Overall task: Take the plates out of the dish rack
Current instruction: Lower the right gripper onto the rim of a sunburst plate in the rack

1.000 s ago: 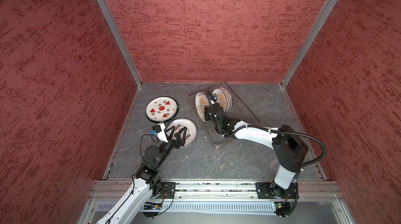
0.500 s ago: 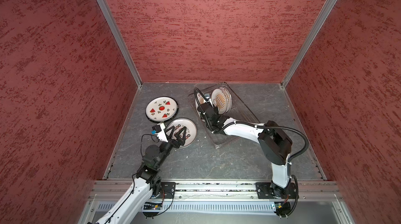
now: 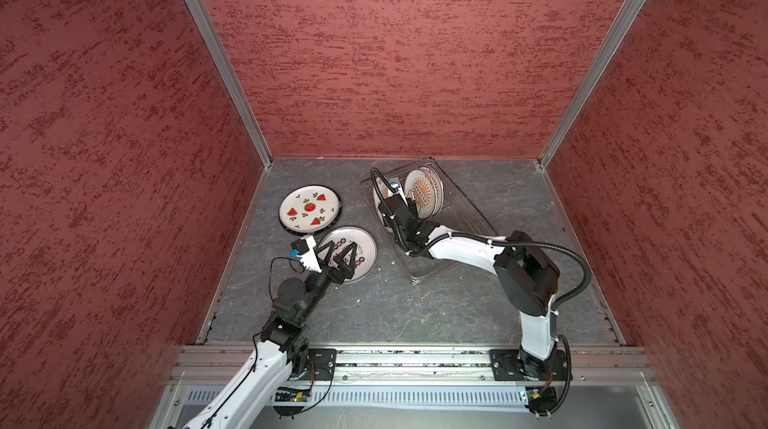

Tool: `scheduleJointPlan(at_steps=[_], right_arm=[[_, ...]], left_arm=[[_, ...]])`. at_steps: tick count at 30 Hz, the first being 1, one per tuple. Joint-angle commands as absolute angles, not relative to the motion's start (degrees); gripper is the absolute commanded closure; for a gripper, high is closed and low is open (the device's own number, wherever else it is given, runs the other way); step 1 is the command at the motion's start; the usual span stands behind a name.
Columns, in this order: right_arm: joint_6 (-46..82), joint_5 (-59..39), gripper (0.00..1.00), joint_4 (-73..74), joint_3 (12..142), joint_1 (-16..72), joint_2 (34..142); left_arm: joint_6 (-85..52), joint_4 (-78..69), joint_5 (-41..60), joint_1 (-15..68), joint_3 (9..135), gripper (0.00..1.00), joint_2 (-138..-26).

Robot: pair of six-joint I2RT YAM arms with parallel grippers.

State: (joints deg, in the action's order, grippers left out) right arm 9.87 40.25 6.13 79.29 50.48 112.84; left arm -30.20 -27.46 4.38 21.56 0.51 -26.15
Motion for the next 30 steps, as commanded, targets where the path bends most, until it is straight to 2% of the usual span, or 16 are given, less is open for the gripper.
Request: scheduleJointPlan(at_steps=[1,17,30], right_arm=[[6.92,42.45,0.86,10.29,79.11,51.04,111.43],[1.28,44.69,0.94,16.17,76.02,51.50,105.65],[-4.33,46.57,0.96,21.29,72.12,52.99,100.02]], left_arm=[[-30.38,-28.21,4.35,21.80,-1.85,0.01,-25.59],[-30.76,-28.13,4.22,21.80,-1.85,0.01,-25.71],[-30.91,-28.30,4.30,21.88,-1.85,0.01,-25.86]])
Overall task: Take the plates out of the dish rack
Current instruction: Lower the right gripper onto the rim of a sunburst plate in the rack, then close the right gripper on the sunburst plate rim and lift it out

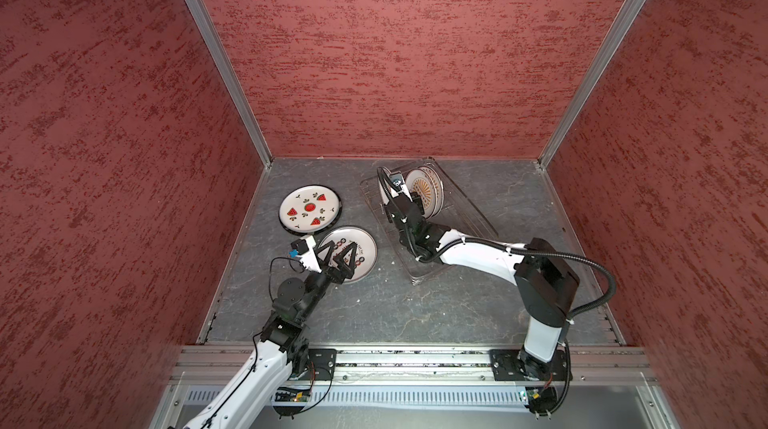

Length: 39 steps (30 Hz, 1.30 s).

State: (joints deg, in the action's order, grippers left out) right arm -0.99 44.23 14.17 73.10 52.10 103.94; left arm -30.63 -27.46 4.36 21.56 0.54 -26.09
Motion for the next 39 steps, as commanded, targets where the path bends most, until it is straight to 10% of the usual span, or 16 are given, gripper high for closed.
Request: scheduleJointPlan(at_steps=[1,17,39], right_arm=[[-4.81,46.36,0.96,22.18,71.29,53.04,99.35],[-0.70,35.28,0.97,32.05,56.88,53.08,85.78],[21.90,-7.30,0.98,49.97,30.74,42.28,66.33]], left_arm=[[-31.00,-28.38,4.38,21.88,-1.85,0.00,-25.84],[-31.89,-28.28,5.25,22.15,-1.85,0.00,-25.60],[-35.65,-40.58,24.59,23.99,-2.22,0.03,-27.86]])
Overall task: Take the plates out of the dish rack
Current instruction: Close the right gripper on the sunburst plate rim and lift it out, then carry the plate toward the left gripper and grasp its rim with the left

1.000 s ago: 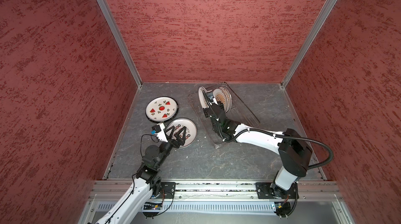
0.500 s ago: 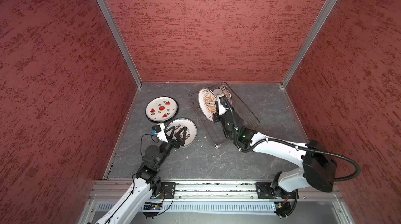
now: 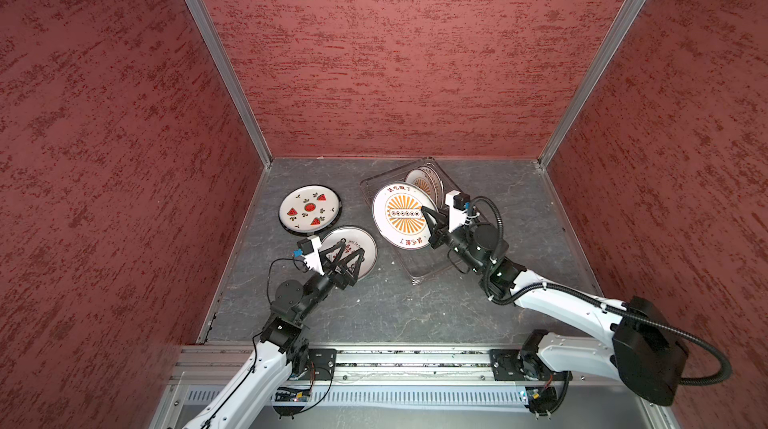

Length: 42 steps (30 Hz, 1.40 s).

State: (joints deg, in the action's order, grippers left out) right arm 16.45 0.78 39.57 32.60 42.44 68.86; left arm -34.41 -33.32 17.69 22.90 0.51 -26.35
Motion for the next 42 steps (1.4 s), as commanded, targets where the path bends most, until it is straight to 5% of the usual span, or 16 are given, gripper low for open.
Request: scheduleJointPlan(at_steps=[1,16,27,29,39,42], right_arm=[[22.80,-8.66,0.98,52.55,29.04,42.28,66.01],[29.05,-20.21,0.98,64.37,22.80,41.56,67.82],[27.77,-20.30,0.98,63.42,24.97,41.55,71.88],[27.79,-20.17,0.97,63.67,24.96,41.56,72.06],[25.59,-16.09,0.96,61.48,25.83,41.57,73.49],[25.14,-17.22,0.83,61.18,26.22,41.54,74.07]], left_arm=[[-35.84,-42.07,25.48,24.52,-2.19,0.03,-29.02],[-37.60,-58.05,29.83,23.55,-2.08,0.06,-45.30],[-39.12,-57.92,32.40,24.33,-2.04,0.69,-43.39],[-39.01,-55.64,32.00,24.44,-1.45,0.87,-42.90],[-38.93,-55.11,33.21,25.53,0.94,0.90,-48.45],[-39.41,-56.85,33.47,25.58,1.22,0.94,-50.77]])
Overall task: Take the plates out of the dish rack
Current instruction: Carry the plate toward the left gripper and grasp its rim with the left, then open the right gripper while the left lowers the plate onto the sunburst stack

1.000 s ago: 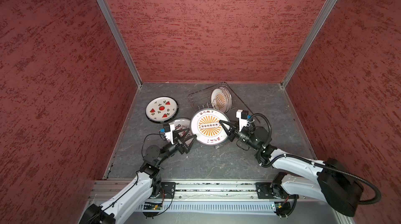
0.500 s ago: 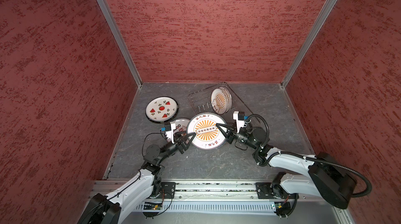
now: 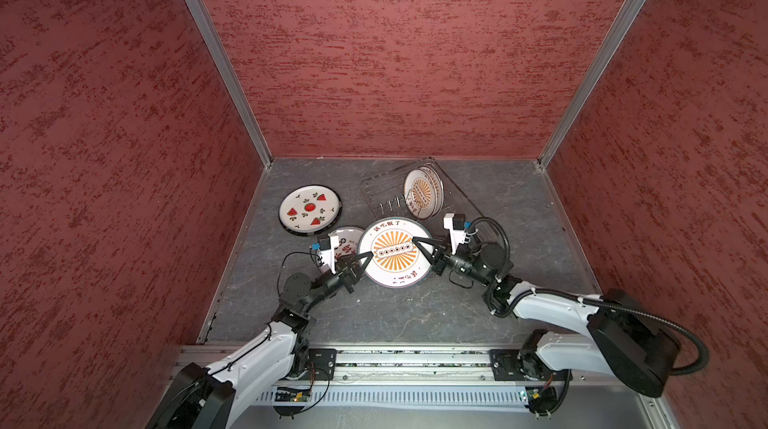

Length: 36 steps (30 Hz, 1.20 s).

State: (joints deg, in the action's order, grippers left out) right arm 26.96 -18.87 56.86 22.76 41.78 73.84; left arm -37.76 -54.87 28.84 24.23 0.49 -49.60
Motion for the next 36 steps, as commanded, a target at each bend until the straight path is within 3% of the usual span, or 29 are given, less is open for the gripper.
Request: scheduleJointPlan(at_steps=[1,7,12,13,24,36], right_arm=[[25.03,-18.00,0.76,60.81,26.56,41.56,74.27],[23.38,-21.71,0.42,54.88,29.55,41.57,74.73],[23.63,-18.38,0.08,55.17,28.95,41.57,73.98],[23.64,-17.25,0.05,55.36,28.65,41.57,73.84],[22.79,-11.02,0.01,56.43,26.92,41.66,72.47],[19.40,-7.90,0.03,62.17,22.75,41.66,71.10]], left_arm=[[-39.53,-57.24,33.57,25.58,1.23,0.96,-51.31],[-39.99,-55.97,31.82,25.41,0.87,1.00,-50.04],[-39.99,-51.95,29.36,25.14,-0.04,1.00,-44.70],[-39.96,-50.83,28.68,25.07,-0.21,1.00,-43.32],[-41.38,-34.15,22.39,21.65,-2.13,1.00,-23.96],[-42.25,-21.04,14.23,19.56,-1.41,1.00,-18.24]])
